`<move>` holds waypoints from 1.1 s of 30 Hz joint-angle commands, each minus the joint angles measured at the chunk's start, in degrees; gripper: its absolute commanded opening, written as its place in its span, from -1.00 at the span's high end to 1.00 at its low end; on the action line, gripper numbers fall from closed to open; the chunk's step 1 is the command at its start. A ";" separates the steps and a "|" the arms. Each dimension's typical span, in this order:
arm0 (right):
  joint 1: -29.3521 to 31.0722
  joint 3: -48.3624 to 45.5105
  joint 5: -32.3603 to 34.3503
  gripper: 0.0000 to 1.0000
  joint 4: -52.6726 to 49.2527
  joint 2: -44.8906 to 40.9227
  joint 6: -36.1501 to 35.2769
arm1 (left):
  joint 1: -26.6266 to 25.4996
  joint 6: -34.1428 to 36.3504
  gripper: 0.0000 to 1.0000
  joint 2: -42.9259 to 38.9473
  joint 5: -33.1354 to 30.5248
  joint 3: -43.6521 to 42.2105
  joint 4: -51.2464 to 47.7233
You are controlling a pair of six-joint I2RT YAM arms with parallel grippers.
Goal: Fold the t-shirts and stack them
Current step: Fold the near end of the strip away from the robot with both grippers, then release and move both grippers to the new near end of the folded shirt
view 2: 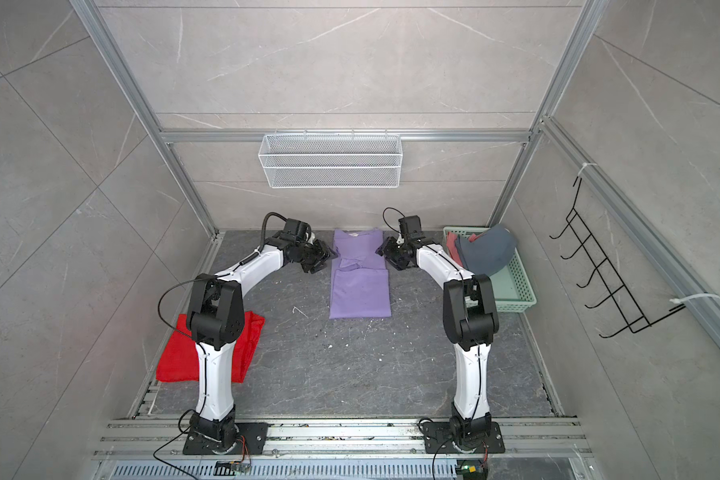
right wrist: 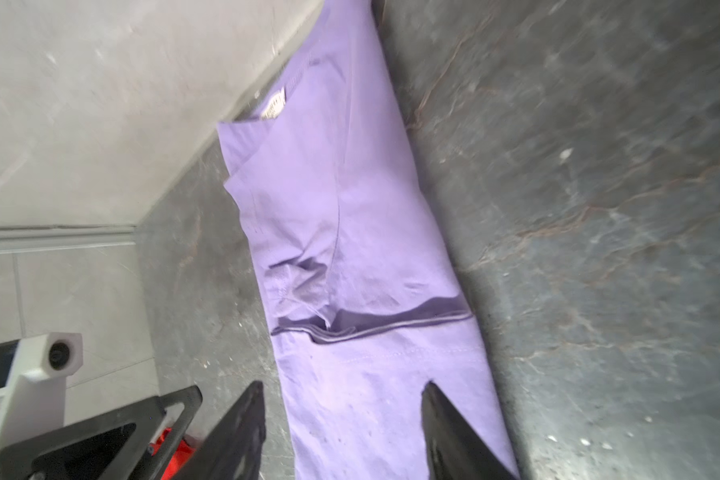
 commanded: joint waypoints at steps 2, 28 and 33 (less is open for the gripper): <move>-0.12 -6.86 -0.80 -0.25 -2.11 -7.22 -3.23 | -0.23 -0.07 -0.18 -6.78 -2.38 -3.41 0.68; 1.40 -48.78 -4.33 -0.24 13.24 -22.02 8.61 | -13.33 -9.60 -0.12 -20.77 -10.41 -41.79 12.98; 3.06 -45.91 -3.23 -0.23 14.46 -17.31 10.02 | -13.26 -11.83 -0.11 -16.46 -10.30 -39.11 13.07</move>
